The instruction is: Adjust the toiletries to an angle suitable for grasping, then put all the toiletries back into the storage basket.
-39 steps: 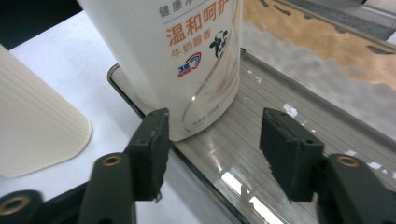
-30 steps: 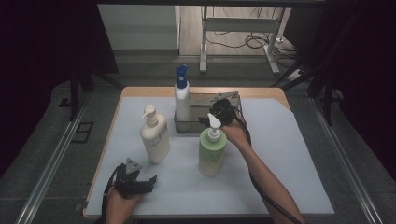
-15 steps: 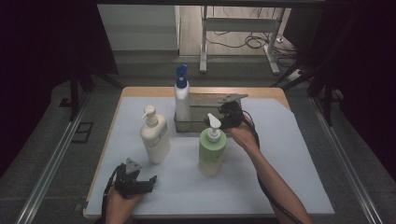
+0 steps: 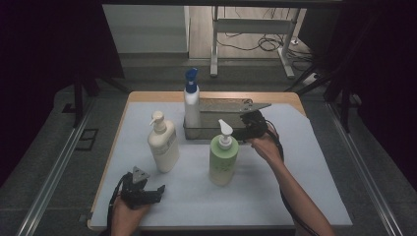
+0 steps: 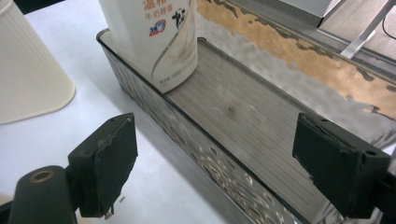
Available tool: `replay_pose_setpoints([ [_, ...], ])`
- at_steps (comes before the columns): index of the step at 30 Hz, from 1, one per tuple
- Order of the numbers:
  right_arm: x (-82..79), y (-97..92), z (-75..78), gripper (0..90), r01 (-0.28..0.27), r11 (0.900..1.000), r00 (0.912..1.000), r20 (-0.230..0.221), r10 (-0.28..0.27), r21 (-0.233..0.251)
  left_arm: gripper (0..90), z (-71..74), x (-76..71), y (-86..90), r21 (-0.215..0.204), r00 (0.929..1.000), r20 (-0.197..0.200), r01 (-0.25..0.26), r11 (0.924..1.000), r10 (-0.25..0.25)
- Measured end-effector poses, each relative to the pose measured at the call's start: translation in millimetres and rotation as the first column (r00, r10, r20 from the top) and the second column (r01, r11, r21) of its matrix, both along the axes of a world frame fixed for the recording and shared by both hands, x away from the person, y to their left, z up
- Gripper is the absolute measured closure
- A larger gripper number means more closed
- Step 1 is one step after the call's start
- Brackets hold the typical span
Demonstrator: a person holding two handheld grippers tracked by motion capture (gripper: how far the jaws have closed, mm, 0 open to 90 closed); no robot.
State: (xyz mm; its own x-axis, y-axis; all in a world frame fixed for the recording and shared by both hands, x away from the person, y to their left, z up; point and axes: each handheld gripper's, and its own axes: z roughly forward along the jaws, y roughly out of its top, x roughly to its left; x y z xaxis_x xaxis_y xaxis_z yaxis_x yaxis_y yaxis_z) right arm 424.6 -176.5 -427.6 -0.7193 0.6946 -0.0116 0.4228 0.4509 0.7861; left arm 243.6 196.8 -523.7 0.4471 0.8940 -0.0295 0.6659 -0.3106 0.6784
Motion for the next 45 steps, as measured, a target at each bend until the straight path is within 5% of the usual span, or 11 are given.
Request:
replay_pose_setpoints([
  [32, -53.5, -56.0, -12.5, 12.5, -0.007, 0.9999, 0.9971, -0.076, 0.007, 0.008, 12.0, -0.1, 0.0, -0.1, 0.001, 1.0000, 0.001, 0.000, 1.0000, 0.000],
  [45, -88.1, -66.0, -12.9, 12.2, -0.073, 0.9971, 0.9943, -0.077, 0.074, 0.024, 12.1, -0.1, 0.0, -0.2, 0.002, 1.0000, 0.001, 0.000, 1.0000, 0.000],
])
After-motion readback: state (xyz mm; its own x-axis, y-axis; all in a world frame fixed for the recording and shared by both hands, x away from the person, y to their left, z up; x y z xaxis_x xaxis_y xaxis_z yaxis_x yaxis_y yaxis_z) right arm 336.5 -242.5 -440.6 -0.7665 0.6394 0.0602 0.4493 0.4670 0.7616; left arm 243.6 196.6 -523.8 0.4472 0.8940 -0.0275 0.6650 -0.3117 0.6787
